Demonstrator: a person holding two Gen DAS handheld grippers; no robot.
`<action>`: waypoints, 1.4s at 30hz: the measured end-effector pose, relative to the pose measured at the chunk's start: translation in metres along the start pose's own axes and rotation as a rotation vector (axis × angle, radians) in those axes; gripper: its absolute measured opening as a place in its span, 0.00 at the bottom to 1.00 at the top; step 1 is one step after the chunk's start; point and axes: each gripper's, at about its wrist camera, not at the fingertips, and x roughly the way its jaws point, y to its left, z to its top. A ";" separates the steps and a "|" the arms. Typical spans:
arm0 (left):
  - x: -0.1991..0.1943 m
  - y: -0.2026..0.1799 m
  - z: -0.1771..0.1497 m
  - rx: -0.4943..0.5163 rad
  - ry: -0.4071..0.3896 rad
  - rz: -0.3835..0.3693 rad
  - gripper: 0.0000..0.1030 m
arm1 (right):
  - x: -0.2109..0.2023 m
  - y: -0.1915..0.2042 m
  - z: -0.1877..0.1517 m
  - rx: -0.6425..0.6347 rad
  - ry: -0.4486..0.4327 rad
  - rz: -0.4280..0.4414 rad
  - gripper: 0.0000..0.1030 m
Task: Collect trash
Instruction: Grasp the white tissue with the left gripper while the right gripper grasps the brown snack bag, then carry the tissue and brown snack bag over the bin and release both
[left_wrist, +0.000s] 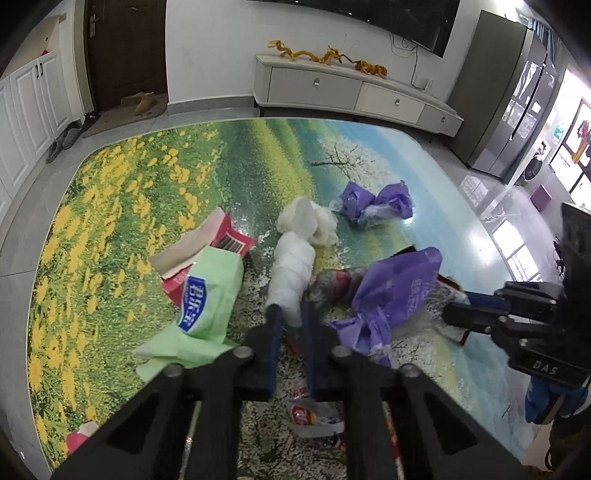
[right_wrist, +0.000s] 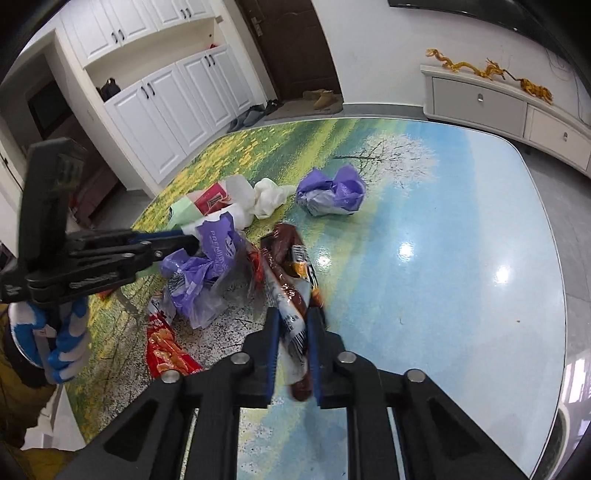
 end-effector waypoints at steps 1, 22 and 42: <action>0.003 0.000 0.000 -0.004 0.002 0.005 0.01 | -0.003 -0.001 -0.002 0.003 -0.009 -0.002 0.09; -0.114 -0.089 0.004 0.117 -0.214 -0.178 0.00 | -0.157 -0.049 -0.079 0.183 -0.287 -0.054 0.07; 0.026 -0.417 -0.020 0.538 0.155 -0.437 0.01 | -0.210 -0.251 -0.240 0.737 -0.281 -0.326 0.07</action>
